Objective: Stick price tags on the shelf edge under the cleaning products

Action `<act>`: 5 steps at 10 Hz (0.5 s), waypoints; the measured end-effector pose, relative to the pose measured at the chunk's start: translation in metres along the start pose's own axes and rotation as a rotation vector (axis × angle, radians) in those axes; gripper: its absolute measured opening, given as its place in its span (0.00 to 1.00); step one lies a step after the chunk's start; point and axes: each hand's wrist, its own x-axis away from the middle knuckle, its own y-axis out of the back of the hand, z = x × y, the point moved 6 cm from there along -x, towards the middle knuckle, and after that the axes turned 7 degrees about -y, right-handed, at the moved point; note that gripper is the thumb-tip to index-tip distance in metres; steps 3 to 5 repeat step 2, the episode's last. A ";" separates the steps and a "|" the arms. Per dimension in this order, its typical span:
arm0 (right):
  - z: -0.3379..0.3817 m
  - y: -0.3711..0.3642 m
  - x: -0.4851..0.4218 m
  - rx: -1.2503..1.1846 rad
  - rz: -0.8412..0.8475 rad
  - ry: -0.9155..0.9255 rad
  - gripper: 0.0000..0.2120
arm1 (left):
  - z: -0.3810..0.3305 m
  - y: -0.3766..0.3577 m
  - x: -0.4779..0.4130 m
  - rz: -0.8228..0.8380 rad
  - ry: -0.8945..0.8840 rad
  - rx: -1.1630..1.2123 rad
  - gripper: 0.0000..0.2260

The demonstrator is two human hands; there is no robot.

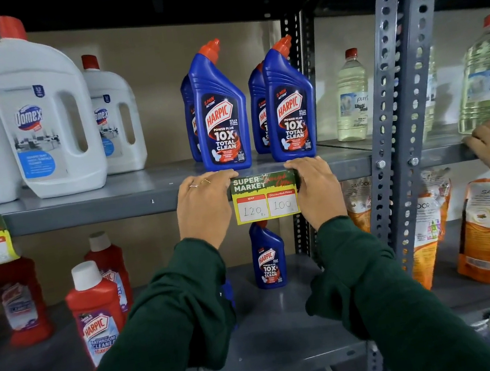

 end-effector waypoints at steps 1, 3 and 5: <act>0.000 0.008 0.005 -0.029 0.043 -0.021 0.20 | 0.001 0.008 -0.001 -0.001 -0.005 0.034 0.10; 0.009 0.014 0.047 0.074 0.124 0.102 0.23 | 0.008 0.019 -0.002 -0.031 0.009 -0.060 0.15; 0.009 0.014 0.047 0.074 0.124 0.102 0.23 | 0.008 0.019 -0.002 -0.031 0.009 -0.060 0.15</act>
